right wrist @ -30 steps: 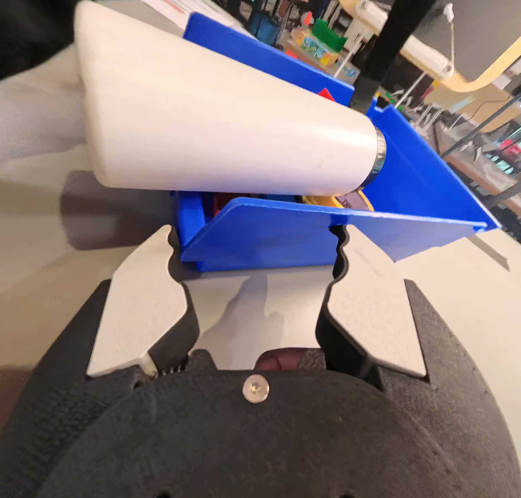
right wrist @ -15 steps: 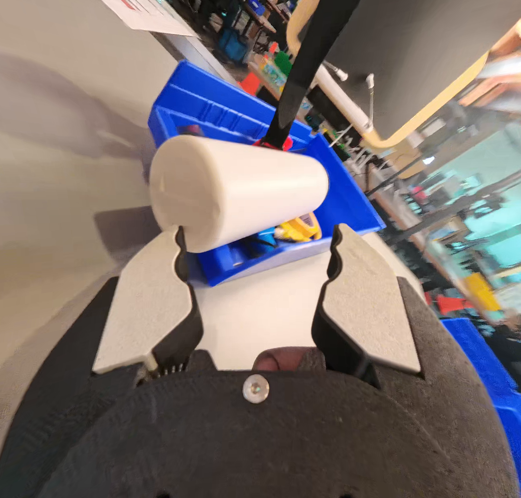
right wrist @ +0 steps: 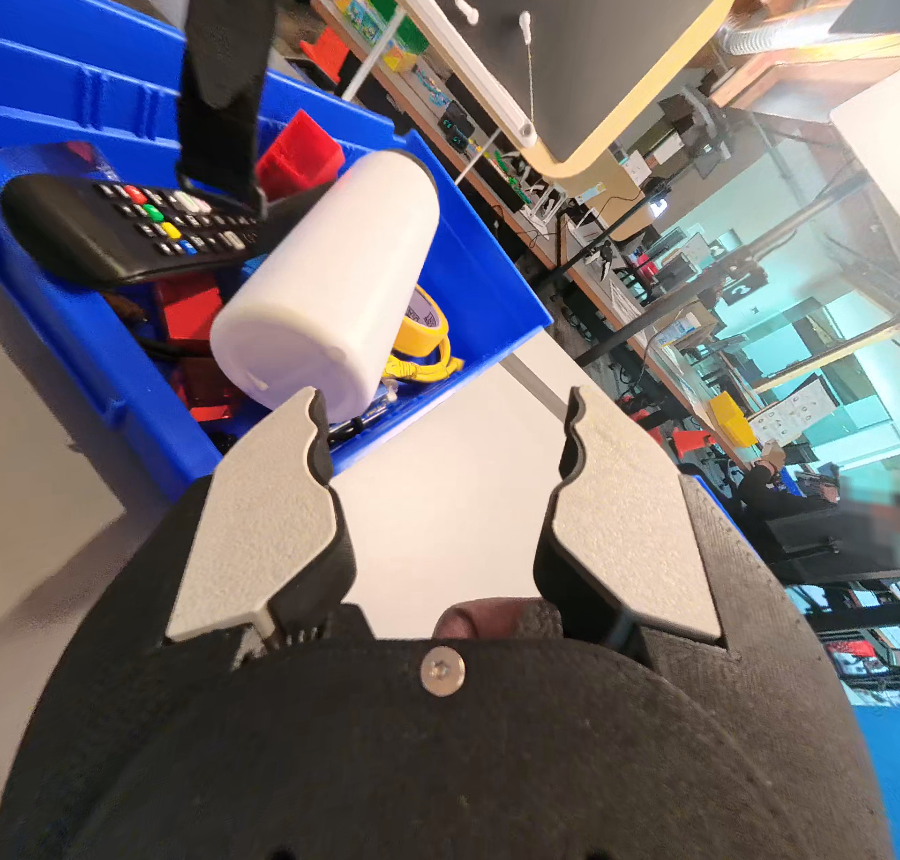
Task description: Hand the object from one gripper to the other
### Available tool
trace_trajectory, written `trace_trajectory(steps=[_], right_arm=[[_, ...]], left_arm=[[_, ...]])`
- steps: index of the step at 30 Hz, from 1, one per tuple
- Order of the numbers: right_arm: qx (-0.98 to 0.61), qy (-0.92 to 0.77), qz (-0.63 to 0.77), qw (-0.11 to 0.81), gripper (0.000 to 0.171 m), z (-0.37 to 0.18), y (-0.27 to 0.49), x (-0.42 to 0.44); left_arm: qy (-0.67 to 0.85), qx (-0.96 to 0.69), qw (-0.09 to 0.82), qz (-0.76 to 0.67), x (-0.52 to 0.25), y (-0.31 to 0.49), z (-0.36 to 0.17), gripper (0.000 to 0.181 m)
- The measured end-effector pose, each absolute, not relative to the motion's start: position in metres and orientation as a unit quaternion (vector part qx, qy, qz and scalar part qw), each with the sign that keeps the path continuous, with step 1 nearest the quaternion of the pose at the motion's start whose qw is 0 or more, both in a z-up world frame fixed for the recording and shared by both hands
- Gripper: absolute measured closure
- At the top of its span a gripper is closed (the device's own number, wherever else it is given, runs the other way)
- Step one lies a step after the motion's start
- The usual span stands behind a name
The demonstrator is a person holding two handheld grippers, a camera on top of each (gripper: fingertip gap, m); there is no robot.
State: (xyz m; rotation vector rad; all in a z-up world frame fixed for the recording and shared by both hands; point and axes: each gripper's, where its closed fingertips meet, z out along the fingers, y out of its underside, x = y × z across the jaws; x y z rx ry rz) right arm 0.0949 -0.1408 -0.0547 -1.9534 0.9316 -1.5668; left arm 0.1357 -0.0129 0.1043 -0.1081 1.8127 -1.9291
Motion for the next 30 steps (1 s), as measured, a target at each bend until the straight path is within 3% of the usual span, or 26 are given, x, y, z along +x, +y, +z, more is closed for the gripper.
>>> trace_trajectory(steps=[3, 6, 8, 14, 15, 18, 19, 21, 25, 30], right_arm=[[-0.735, 0.313, -0.539, 0.265, 0.082, -0.051, -0.139, 0.092], [-0.758, 0.269, -0.457, 0.38, 0.095, -0.037, -0.093, 0.072], [-0.765, 0.262, -0.391, 0.44, 0.094, -0.033, -0.062, 0.062], [-0.771, 0.283, -0.301, 0.485, 0.091, -0.043, -0.02, 0.075], [-0.776, 0.278, -0.28, 0.493, 0.097, -0.047, -0.012, 0.073], [-0.78, 0.255, -0.256, 0.511, 0.157, -0.058, 0.004, 0.069], [-0.781, 0.254, -0.262, 0.507, 0.167, -0.062, 0.004, 0.071], [-0.78, 0.256, -0.289, 0.492, 0.168, -0.07, -0.003, 0.078], [-0.779, 0.25, -0.351, 0.454, 0.168, -0.083, -0.025, 0.092], [-0.786, 0.19, -0.411, 0.421, 0.167, -0.089, -0.045, 0.094]], left_arm=[[0.677, -0.022, 0.188, -0.711, 0.127, -0.017, 0.098, 0.179], [0.685, 0.005, 0.133, -0.716, 0.112, -0.024, 0.086, 0.179], [0.683, 0.027, 0.099, -0.723, 0.1, -0.026, 0.08, 0.178], [0.634, 0.124, -0.037, -0.762, 0.045, -0.01, 0.073, 0.178], [0.627, 0.127, -0.051, -0.767, 0.042, -0.006, 0.071, 0.178], [0.612, 0.105, -0.08, -0.779, 0.045, 0.01, 0.057, 0.179], [0.612, 0.091, -0.085, -0.781, 0.048, 0.015, 0.051, 0.178], [0.614, 0.062, -0.092, -0.782, 0.056, 0.021, 0.038, 0.176], [0.67, 0.031, -0.033, -0.741, 0.069, 0.029, -0.005, 0.157], [0.735, 0.024, 0.035, -0.677, 0.077, 0.028, -0.036, 0.115]])
